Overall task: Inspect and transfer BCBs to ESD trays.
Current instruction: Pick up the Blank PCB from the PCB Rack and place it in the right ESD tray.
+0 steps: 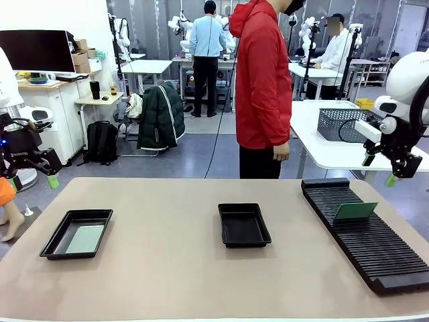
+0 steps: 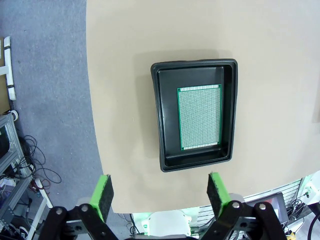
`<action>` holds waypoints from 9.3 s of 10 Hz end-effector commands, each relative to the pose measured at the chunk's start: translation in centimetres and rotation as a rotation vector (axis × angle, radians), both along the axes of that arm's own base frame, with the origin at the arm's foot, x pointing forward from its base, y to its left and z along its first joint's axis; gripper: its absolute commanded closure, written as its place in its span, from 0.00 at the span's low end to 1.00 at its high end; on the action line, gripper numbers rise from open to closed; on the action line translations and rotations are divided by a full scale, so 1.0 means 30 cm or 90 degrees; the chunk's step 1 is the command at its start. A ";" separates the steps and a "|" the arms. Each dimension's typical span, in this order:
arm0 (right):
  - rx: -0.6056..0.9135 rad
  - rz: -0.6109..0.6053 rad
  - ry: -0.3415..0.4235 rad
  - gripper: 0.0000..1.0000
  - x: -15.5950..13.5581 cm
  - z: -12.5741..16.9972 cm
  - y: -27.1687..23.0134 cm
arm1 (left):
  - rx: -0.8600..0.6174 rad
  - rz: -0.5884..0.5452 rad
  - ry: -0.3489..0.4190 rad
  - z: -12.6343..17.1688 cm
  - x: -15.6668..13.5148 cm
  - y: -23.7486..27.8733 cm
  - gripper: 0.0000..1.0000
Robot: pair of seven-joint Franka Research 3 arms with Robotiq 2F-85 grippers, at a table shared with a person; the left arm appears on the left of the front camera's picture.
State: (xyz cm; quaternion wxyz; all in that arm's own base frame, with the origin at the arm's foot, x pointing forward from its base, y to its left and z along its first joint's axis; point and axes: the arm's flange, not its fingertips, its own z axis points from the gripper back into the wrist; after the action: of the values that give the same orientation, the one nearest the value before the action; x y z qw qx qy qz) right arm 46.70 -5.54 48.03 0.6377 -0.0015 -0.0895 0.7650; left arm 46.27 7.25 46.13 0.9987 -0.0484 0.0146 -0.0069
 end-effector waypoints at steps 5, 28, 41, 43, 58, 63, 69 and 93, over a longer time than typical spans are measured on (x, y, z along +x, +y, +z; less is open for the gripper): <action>-0.001 -0.023 -0.049 0.00 -0.017 -0.180 0.050 | -0.002 -0.003 -0.006 -0.008 0.000 0.004 0.00; -0.042 -0.069 -0.003 0.18 0.075 -0.407 0.033 | -0.002 -0.003 -0.006 -0.008 0.000 0.004 0.00; -0.056 -0.075 0.009 0.72 0.089 -0.409 0.030 | -0.002 -0.003 -0.006 -0.008 0.000 0.004 0.00; -0.059 -0.076 0.013 0.80 0.092 -0.414 0.031 | -0.002 -0.003 -0.006 -0.008 0.000 0.004 0.00; -0.068 -0.072 0.008 1.00 0.104 -0.178 0.012 | -0.002 -0.003 -0.006 -0.008 0.000 0.004 0.00; -0.089 -0.060 0.038 1.00 0.119 0.305 0.007 | -0.002 -0.003 -0.006 -0.008 0.000 0.004 0.00; -0.062 -0.073 0.065 1.00 0.166 0.630 -0.031 | -0.002 -0.003 -0.006 -0.008 0.000 0.004 0.00; 0.092 -0.519 0.233 0.98 0.036 0.482 0.212 | -0.002 -0.003 -0.006 -0.008 0.000 0.004 0.00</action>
State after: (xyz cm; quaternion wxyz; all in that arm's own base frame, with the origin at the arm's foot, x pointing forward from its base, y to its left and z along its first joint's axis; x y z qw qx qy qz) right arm 48.86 -0.21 63.43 0.8745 0.1119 -0.0101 0.4719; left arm 46.28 7.25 46.11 0.9987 -0.0484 0.0146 -0.0070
